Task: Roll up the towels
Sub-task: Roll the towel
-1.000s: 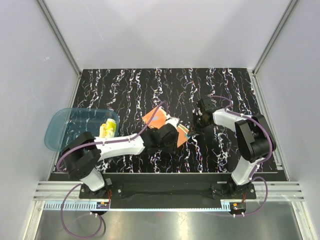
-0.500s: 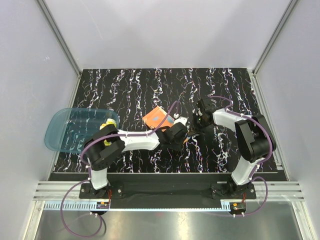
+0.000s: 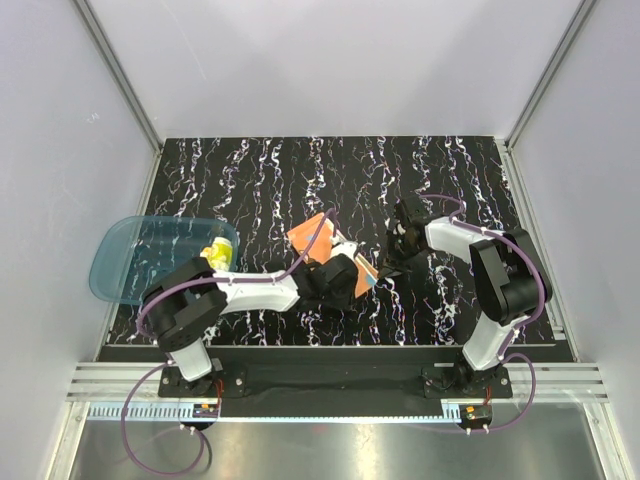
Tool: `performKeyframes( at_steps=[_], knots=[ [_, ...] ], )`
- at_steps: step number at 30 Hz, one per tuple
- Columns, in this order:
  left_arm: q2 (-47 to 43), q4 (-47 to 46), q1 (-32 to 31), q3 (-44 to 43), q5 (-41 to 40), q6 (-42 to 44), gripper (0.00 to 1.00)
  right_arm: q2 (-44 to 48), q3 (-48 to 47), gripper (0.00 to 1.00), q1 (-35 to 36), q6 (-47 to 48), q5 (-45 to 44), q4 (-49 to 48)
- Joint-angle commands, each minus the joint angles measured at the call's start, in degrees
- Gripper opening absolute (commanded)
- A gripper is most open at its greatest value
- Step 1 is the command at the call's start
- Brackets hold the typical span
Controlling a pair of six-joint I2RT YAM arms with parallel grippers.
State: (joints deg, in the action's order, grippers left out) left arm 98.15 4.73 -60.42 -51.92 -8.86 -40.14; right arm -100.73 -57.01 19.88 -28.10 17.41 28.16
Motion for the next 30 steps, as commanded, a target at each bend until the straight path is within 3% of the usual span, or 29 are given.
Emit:
performKeyframes(
  at_steps=[1, 6, 9, 12, 13, 17, 23, 30],
  knots=[
    [-2.87, 5.72, -0.57, 2.26, -1.86, -0.38, 0.37, 1.59, -2.05, 0.0, -0.1, 0.59, -3.61, 1.54],
    [-4.63, 9.75, -0.57, 1.74, -3.61, 0.06, 0.38, 2.02, -3.36, 0.01, -0.1, 1.11, -4.22, 2.94],
    [-7.52, 14.23, -0.66, -0.54, -6.25, 1.99, 0.42, 3.6, -4.94, 0.07, -0.02, 1.2, -5.63, 4.7],
    [-10.07, 18.71, -0.75, -3.88, -9.5, 5.33, 0.53, 5.01, -7.58, 0.25, -0.02, 1.64, -7.56, 7.33],
    [-10.52, 19.78, -0.84, -4.59, -11.33, 6.29, 0.54, 5.45, -8.28, 0.4, -0.1, 1.9, -8.26, 8.13],
    [-11.66, 22.68, -1.27, -7.4, -14.86, 11.74, 0.56, 8.61, -11.18, 0.62, -0.1, 2.17, -10.28, 11.12],
    [-11.84, 24.45, -2.5, -8.11, -16.54, 15.96, 0.57, 12.83, -10.58, 0.65, -0.02, 1.91, -11.61, 13.14],
    [-11.14, 21.2, -3.82, -3.89, -10.4, 22.64, 0.56, 16.35, -6.36, 0.65, -0.1, 1.2, -10.64, 12.44]
  ],
)
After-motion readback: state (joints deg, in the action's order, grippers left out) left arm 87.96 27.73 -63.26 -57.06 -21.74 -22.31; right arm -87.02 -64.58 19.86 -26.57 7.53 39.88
